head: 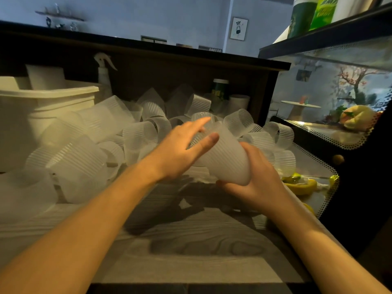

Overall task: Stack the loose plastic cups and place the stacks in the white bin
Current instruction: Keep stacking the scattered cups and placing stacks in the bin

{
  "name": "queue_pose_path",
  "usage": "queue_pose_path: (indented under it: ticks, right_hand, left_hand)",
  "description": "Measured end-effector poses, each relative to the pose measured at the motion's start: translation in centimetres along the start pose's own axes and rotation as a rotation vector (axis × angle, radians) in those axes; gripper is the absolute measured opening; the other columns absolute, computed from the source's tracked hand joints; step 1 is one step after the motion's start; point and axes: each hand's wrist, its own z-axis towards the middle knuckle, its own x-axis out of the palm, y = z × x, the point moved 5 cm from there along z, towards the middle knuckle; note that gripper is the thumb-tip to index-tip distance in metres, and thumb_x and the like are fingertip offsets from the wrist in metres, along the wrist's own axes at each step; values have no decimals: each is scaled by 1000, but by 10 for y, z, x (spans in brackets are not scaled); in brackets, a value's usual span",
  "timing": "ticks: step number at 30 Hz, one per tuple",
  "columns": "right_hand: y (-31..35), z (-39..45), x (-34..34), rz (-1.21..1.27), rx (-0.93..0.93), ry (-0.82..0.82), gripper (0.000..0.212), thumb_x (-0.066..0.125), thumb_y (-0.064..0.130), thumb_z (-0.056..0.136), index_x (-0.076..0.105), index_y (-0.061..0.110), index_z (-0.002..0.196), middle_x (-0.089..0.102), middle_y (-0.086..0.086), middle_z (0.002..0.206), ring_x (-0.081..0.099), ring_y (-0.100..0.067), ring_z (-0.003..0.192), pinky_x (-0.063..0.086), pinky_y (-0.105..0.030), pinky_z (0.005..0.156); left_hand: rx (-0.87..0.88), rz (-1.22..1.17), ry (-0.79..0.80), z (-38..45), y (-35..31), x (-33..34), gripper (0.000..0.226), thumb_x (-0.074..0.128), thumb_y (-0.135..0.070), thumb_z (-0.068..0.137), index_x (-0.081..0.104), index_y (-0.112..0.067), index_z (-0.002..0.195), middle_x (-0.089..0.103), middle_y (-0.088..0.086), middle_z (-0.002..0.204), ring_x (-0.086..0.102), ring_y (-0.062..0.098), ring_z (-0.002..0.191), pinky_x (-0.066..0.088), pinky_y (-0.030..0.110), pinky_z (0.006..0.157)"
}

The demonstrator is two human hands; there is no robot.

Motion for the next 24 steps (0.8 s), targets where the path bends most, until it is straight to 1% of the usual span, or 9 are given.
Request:
queue_pose_path:
  ticks: [1,3,5,7,10,12,16,21,24]
  right_hand:
    - [0,0,0,8,6,-2,88,78,55,65,30,37,137,37,21,115,42,1,99,40,-18,70]
    - [-2,0,-2,21,27,-10,89,77,59,64,30,36,137,38,19,116,44,-4,99,41,-21,70]
    - [-5,-1,-5,40,55,-31,88,75,61,64,31,35,135,41,16,117,48,-8,99,45,-27,71]
    - [-8,-1,-6,55,74,-42,85,78,58,66,31,36,133,43,14,116,50,-9,98,47,-29,72]
    - [-9,-1,-4,45,71,-26,85,76,57,66,30,35,134,41,15,116,48,-7,97,43,-22,69]
    - [-9,0,-3,44,70,-18,87,76,58,66,29,35,135,39,16,116,47,-7,98,43,-22,70]
    - [-8,0,-3,51,84,-10,89,76,57,66,29,33,138,37,17,117,47,-7,99,42,-20,70]
    - [-8,-1,-3,62,79,-8,87,76,60,66,28,38,136,37,20,116,47,-5,101,47,-26,75]
    - [-7,-1,-4,58,81,-8,87,76,59,67,28,38,136,38,20,116,46,-5,101,46,-27,76]
  left_hand:
    - [-1,77,-78,0,1,-9,82,28,-80,80,40,-31,145,54,-9,127,51,5,114,45,28,92]
    - [-16,235,-271,-3,5,-30,71,24,-82,81,61,-31,115,59,-12,96,55,2,85,41,23,64]
    - [-64,349,-458,-9,6,-49,62,23,-81,85,59,-31,80,55,-12,72,50,4,67,31,25,54]
    - [-186,536,-540,-16,8,-61,53,35,-74,88,58,-28,76,52,-10,66,48,9,62,30,26,54]
    - [-476,876,-318,-20,28,-56,46,49,-65,89,64,-22,98,55,1,84,57,25,85,36,32,67]
    - [-574,973,-156,-21,37,-50,52,49,-67,88,64,-20,105,56,4,92,59,29,97,36,34,70]
    - [-615,970,-37,-20,41,-45,63,47,-78,81,60,-21,105,57,3,97,53,25,92,37,34,71]
    - [-561,789,167,-21,52,-32,87,50,-86,70,49,-25,133,58,2,127,56,25,110,49,38,83]
    - [-531,744,239,-19,49,-31,87,52,-86,68,46,-30,134,56,-2,127,53,20,109,48,37,86]
